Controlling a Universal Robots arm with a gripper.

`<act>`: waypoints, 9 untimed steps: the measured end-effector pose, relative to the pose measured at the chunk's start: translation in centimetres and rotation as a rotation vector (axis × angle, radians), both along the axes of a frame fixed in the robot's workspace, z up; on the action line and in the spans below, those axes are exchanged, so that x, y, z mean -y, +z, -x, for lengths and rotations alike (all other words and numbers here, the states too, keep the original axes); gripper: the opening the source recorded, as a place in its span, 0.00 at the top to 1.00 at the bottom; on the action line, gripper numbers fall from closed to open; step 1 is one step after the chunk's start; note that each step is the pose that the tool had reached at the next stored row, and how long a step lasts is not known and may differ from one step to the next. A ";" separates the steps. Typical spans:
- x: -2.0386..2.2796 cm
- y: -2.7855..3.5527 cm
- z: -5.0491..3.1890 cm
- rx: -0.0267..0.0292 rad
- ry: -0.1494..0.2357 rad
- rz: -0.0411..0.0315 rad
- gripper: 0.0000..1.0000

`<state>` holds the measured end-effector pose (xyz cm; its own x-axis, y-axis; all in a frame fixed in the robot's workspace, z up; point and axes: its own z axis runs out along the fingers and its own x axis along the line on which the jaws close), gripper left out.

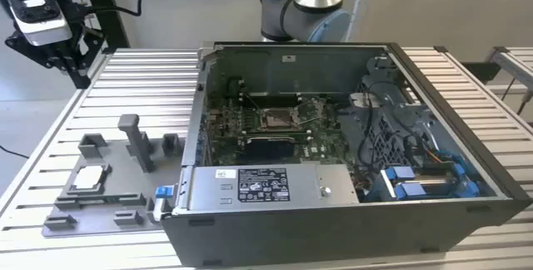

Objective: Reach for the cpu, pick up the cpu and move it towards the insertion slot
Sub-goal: 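Reach for the cpu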

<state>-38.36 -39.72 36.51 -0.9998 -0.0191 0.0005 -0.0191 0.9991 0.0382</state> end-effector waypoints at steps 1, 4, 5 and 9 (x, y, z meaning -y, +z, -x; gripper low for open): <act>0.00 0.00 0.00 0.0000 0.000 0.0000 1.00; 0.00 0.00 0.00 0.0000 0.000 0.0000 1.00; 0.00 0.00 0.00 0.0000 0.000 0.0000 1.00; 0.00 0.00 0.00 0.0000 0.000 0.0001 1.00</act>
<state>-38.36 -39.72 36.51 -0.9998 -0.0191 0.0005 -0.0190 0.9991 0.0382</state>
